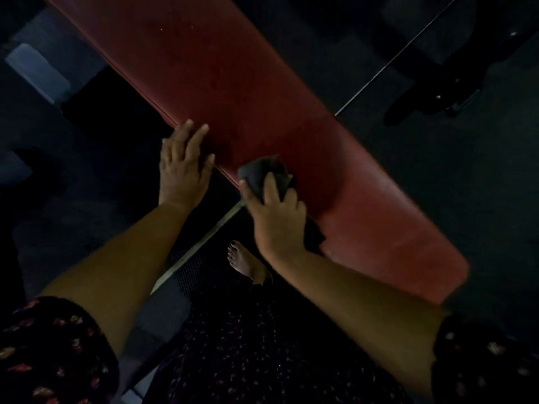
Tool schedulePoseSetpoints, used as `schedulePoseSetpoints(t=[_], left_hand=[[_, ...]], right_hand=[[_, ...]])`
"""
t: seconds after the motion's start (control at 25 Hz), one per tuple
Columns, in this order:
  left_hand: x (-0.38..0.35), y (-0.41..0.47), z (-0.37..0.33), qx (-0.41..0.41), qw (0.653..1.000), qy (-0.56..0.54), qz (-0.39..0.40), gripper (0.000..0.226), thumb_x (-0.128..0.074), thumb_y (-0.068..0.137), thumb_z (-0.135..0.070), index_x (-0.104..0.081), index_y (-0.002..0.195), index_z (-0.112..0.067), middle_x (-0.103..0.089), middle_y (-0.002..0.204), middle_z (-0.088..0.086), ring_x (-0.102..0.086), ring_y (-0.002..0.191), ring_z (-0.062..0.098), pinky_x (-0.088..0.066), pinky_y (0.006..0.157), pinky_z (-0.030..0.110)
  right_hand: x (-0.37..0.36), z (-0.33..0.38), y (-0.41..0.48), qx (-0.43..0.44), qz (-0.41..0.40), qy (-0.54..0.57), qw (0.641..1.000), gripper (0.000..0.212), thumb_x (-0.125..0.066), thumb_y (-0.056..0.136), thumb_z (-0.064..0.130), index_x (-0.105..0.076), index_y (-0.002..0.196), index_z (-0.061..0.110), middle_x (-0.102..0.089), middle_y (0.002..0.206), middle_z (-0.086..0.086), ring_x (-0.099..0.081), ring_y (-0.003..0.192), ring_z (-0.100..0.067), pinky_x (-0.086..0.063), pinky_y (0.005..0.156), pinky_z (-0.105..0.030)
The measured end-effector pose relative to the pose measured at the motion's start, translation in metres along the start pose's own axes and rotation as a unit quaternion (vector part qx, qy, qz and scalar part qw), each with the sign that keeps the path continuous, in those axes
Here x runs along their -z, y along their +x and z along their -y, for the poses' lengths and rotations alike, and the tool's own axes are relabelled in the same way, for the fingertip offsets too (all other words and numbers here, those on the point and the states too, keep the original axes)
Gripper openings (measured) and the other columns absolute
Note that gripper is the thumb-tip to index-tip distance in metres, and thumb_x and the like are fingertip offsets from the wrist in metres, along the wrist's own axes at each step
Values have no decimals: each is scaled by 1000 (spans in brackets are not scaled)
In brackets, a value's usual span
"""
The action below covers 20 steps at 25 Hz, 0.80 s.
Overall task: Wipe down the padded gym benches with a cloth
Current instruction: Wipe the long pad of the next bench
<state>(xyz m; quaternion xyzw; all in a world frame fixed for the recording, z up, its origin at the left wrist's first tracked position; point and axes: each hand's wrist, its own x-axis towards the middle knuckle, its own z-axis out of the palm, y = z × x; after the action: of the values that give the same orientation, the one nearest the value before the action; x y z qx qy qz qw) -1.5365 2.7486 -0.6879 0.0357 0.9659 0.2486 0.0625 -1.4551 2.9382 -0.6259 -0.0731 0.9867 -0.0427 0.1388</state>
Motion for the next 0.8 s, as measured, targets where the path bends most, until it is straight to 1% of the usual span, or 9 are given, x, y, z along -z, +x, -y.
schedulePoseSetpoints(t=[0.08,0.2,0.28,0.36,0.4,0.6,0.68,0.76,0.8], left_hand=[[7,19,2,40,999,2,-15,57,-38,102,-42,-26,154,-22,-18,162,11,-14,149,33,-8,120,53],[16,46,3,13,996,27,80,67,-37,102,-50,-10,158,-24,4,165,10,8,150,33,4,119,51],[18,54,5,19,988,22,149,72,-34,101,-55,0,158,-28,16,164,5,21,148,30,10,118,50],[19,56,5,31,983,23,178,72,-31,100,-57,5,157,-30,22,163,1,26,147,27,13,118,49],[21,56,5,35,981,28,187,73,-30,100,-58,7,156,-31,23,162,0,28,146,26,14,118,49],[29,61,-2,53,971,44,227,72,-27,99,-60,13,154,-36,29,160,-6,32,144,22,20,114,51],[31,62,-3,57,968,51,238,71,-26,100,-60,15,154,-37,30,159,-6,32,144,22,19,115,51],[33,62,-3,61,967,63,239,71,-26,100,-59,15,153,-37,30,159,-6,32,144,22,18,116,51],[33,63,-5,63,966,68,241,71,-26,101,-59,16,153,-37,31,159,-6,32,144,22,17,117,51]], right_hand=[[-3,18,-2,117,20,-27,993,48,-63,82,23,-60,129,34,-50,136,-10,-56,86,-37,-43,65,-37],[3,8,20,319,114,-116,934,57,-64,88,25,-46,141,34,-31,150,-7,-48,109,-41,-43,78,-45],[15,-24,39,337,75,-93,934,67,-72,80,22,-47,139,41,-41,148,-6,-53,100,-39,-45,74,-44],[24,-64,53,254,42,-87,962,76,-78,70,19,-50,135,46,-50,141,-9,-56,88,-38,-48,68,-42],[28,-83,60,195,40,-87,976,77,-76,71,17,-49,135,48,-50,141,-10,-56,87,-38,-49,67,-42],[63,-135,109,-22,35,-100,994,69,-63,88,24,-32,144,52,-28,151,-9,-44,112,-43,-46,83,-53],[63,-132,125,-146,31,-29,988,69,-59,91,24,-27,145,51,-25,151,-9,-42,118,-42,-45,89,-52],[63,-125,143,-273,71,71,957,72,-56,92,24,-20,149,49,-22,150,-11,-39,124,-42,-44,97,-50],[66,-120,151,-309,96,113,939,74,-55,91,26,-16,151,46,-19,151,-13,-37,127,-43,-43,101,-50]])
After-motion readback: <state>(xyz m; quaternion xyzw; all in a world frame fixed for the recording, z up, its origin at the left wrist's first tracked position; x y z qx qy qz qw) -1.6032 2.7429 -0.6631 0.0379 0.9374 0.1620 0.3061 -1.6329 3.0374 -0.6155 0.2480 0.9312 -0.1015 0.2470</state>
